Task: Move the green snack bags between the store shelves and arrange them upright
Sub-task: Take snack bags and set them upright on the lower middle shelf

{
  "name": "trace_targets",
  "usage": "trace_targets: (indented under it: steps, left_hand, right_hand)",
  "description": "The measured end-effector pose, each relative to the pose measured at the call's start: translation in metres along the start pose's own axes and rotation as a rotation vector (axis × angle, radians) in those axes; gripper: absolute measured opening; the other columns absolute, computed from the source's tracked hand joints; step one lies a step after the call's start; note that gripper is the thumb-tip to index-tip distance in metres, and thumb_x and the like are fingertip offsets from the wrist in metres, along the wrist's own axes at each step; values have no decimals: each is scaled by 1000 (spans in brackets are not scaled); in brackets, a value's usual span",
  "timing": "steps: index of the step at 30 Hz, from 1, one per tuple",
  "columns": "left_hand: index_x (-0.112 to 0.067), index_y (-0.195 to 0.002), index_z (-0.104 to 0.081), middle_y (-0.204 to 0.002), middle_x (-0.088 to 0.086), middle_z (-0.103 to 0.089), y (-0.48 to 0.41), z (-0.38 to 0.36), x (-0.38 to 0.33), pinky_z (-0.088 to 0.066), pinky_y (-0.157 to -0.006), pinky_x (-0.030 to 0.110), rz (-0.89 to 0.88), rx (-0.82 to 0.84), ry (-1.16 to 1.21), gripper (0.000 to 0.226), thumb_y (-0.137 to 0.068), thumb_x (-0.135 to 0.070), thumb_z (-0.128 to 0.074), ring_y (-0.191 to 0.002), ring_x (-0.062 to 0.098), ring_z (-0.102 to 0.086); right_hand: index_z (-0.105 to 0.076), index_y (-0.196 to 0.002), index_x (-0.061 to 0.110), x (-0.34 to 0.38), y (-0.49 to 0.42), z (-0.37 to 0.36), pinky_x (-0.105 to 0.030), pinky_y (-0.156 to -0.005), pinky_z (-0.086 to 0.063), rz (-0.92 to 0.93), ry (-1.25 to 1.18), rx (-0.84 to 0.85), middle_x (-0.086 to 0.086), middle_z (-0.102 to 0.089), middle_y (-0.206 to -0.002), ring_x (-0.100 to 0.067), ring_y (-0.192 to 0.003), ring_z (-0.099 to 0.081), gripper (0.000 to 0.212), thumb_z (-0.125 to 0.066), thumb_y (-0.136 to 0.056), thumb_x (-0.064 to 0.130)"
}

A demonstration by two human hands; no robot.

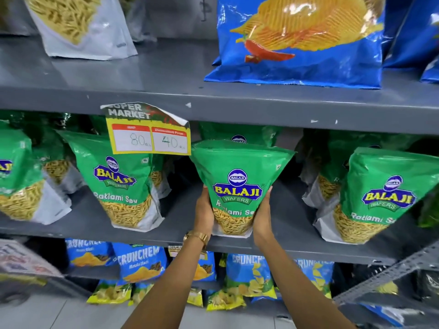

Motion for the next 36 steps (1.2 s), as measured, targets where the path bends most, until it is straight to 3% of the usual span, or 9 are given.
trace_targets:
  steps: [6,9,13,18,20,23,28,33,36]
  left_hand:
    - [-39,-69,-76,-72,-12,-78,1,1,-9,-54,-56,15,-3,3,1,53,-102,-41,-35,-67,1,-72]
    - [-35,-99,-73,-98,-7,-77,6,5,-10,-56,-74,21,24,15,49,43,-103,-43,-32,-88,4,-72]
    - [-25,-147,-37,-150,-8,-41,27,20,-11,-35,-114,31,-42,-12,92,47,-104,-41,-26,-138,11,-42]
    - [-49,-145,-19,-159,-16,-12,82,23,-34,-22,-117,20,-333,-150,-88,53,-95,-58,-34,-147,3,-18]
    - [-54,-143,-16,-165,-1,-5,109,15,-50,-24,-112,10,-502,-183,-151,56,-91,-64,-37,-151,11,-13]
    - [-24,-152,-12,-164,9,0,140,-19,-60,-18,-119,20,-727,-93,-316,66,-97,-53,-36,-153,20,-6]
    - [-24,-154,-11,-165,-6,-4,177,-107,-50,-18,-122,40,-987,155,-473,65,-99,-48,-35,-153,26,-10]
    - [-25,-153,-19,-164,-8,-15,155,-189,-8,-17,-122,31,-780,285,-359,62,-99,-50,-35,-151,20,-18]
    - [-26,-148,-22,-158,-13,-21,116,-217,20,-16,-123,26,-545,184,-281,67,-93,-63,-34,-147,-1,-20]
  right_hand:
    - [-67,-102,37,3,2,0,-18,-59,-57,15,-18,-78,14,-78,-87,-3,-79,-75,47,-26,-96,59]
    - [-71,-96,41,9,6,0,-20,-66,-58,28,9,-89,13,-77,-93,-4,-84,-74,52,-24,-95,61]
    - [-49,-139,23,17,21,12,-18,-83,-56,104,-37,-120,4,-64,-130,-2,-109,-66,68,-22,-90,63]
    - [-33,-150,21,20,42,34,-46,-121,-22,158,39,-186,2,-33,-158,-15,-146,-31,64,-15,-98,54]
    - [-35,-149,22,28,50,41,-45,-122,-21,179,69,-199,3,-35,-158,-13,-145,-32,77,-21,-88,66]
    - [-46,-143,26,47,63,55,-37,-117,-30,273,113,-204,4,-46,-150,-9,-139,-41,89,-28,-75,81]
    - [-58,-118,37,96,83,96,-46,-99,-47,612,370,-243,10,-65,-119,-16,-115,-61,43,-32,-94,62]
    - [-47,-109,47,126,90,178,-55,-80,-43,827,439,-384,7,-52,-101,-28,-89,-51,17,-38,-96,54]
    - [-46,-110,28,130,75,229,-62,-82,-39,762,409,-550,-8,-42,-103,-43,-93,-45,32,-39,-94,54]
Point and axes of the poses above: each hand's wrist, its own y-axis away from the middle knuckle, its own z-axis out of the back of the hand, x = y × z, the point moved 10 cm from there along -y, towards the middle knuckle
